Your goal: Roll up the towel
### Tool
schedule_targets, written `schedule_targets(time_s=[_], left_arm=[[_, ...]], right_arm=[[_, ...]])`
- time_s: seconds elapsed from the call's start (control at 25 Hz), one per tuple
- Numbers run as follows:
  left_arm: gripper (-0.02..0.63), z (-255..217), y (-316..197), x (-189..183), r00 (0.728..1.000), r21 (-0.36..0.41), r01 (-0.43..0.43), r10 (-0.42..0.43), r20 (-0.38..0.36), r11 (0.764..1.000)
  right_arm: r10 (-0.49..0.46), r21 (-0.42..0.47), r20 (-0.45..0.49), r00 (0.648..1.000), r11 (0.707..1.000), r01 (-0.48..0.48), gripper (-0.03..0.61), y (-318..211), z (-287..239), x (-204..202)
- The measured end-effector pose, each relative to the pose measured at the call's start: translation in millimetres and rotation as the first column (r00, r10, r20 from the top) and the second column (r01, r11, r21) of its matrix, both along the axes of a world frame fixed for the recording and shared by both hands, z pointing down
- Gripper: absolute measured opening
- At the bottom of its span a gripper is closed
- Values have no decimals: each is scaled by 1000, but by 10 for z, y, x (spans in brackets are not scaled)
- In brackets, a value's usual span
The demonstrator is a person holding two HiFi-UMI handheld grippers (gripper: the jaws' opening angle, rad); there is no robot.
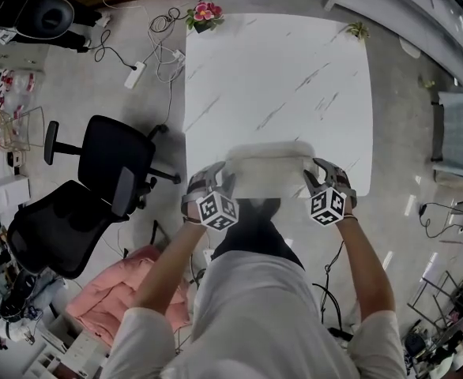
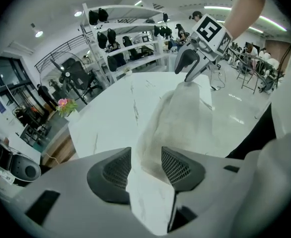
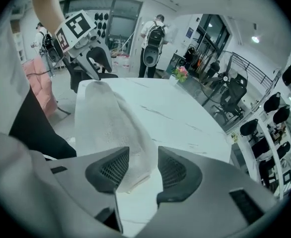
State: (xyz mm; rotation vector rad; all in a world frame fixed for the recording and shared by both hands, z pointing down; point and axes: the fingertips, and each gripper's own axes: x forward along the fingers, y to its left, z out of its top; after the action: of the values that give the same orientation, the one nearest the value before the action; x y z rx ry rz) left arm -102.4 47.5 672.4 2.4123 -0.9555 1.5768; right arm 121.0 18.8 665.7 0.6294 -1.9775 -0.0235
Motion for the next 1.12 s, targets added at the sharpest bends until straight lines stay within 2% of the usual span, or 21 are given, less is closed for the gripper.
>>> schedule_targets(time_s=[0.16, 0.28, 0.32, 0.48, 0.6, 0.72, 0.8, 0.96, 1.12], left_arm=[[213, 159, 351, 127, 996, -59, -86, 86, -1, 995], [290, 353, 493, 229, 994, -131, -108, 108, -11, 986], [293, 415, 489, 248, 994, -133, -110, 111, -3, 985], [244, 607, 414, 206, 986, -83, -134, 141, 88, 988], [215, 647, 410, 203, 984, -68, -136, 143, 106, 988], [157, 628, 433, 191, 982, -45, -137, 142, 123, 990], [120, 588, 480, 194, 980, -29, -149, 152, 132, 988], [107, 557, 729, 193, 977, -63, -172, 178, 114, 983], [106, 538, 1027, 188, 973, -128, -200, 212, 90, 971]], right_arm=[[-85, -82, 27, 996, 993, 87, 196, 298, 87, -111], [-118, -134, 8, 993, 984, 118, 220, 419, 242, -121], [-130, -142, -7, 991, 982, 128, 232, 438, 306, -113], [-179, -130, -86, 980, 977, 167, 235, 498, 541, -99], [-194, -94, -148, 970, 979, 182, 230, 524, 649, -64], [-180, -49, -176, 968, 983, 174, 136, 524, 640, -49], [-183, -42, -179, 967, 983, 178, 102, 569, 620, -43], [-210, -71, -174, 962, 977, 200, 94, 779, 583, -51], [-234, -145, -135, 963, 966, 214, 94, 1062, 550, -64]])
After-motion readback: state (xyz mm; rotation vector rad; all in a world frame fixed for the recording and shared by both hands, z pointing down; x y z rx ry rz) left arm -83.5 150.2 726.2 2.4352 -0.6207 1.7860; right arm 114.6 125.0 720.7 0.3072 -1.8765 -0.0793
